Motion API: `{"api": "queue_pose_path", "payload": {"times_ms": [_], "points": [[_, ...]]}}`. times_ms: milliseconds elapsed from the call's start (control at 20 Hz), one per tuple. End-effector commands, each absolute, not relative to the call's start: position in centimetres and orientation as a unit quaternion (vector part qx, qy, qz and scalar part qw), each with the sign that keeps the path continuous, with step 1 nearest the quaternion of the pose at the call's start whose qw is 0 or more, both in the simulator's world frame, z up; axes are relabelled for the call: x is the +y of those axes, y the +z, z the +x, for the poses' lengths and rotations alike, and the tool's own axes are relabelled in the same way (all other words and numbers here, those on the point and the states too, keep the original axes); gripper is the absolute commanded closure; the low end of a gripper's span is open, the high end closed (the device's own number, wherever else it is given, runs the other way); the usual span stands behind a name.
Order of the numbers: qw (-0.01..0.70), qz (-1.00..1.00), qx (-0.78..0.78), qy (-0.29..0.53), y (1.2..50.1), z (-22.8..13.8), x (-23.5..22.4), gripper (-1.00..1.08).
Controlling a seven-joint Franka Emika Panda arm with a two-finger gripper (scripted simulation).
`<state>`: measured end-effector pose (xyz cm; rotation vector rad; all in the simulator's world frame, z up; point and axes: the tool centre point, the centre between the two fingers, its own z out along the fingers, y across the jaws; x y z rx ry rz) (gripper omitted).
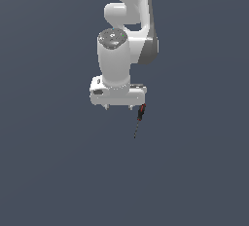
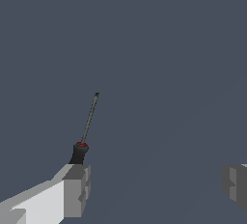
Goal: Pick up the object and move it to a goal position.
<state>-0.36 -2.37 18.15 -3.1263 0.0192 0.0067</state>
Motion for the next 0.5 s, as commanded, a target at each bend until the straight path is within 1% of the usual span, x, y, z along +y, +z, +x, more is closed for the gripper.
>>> {"api": "queue_pose_path", "payload": {"times_ms": [0, 450], "points": [[0.007, -1.000, 0.011, 0.003, 17.6, -0.5, -1.8, -0.92], [0.005, -0.999, 0.053, 0.002, 13.7, -1.3, 1.6, -0.92]]}}
